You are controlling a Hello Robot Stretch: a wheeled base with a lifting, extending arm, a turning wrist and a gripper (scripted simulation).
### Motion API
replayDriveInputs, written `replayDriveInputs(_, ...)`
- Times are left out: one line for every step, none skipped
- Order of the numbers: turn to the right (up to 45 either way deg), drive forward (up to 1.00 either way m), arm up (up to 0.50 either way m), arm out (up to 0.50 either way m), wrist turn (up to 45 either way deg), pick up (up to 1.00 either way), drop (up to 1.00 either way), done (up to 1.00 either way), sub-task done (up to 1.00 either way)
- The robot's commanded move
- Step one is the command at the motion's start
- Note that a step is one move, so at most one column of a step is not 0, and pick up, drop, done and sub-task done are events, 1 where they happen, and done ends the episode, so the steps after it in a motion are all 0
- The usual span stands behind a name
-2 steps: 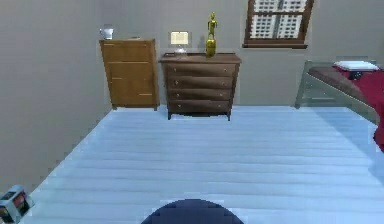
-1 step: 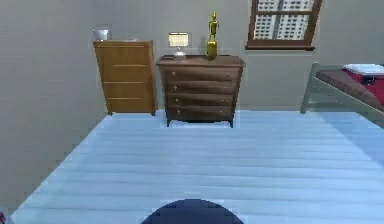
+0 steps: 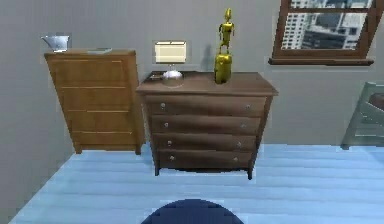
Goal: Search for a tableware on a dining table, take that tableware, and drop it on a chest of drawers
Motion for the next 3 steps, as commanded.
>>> replayDriveInputs(3.0, 0.00, 0.00, 0.00, 0.0, 0.00, 0.00, 0.00, 0.00)
replayDriveInputs(0.0, 0.80, 0.00, 0.00, 0.0, 0.00, 0.00, 0.00, 0.00)
replayDriveInputs(-45.0, 0.00, 0.00, 0.00, 0.0, 0.00, 0.00, 0.00, 0.00)
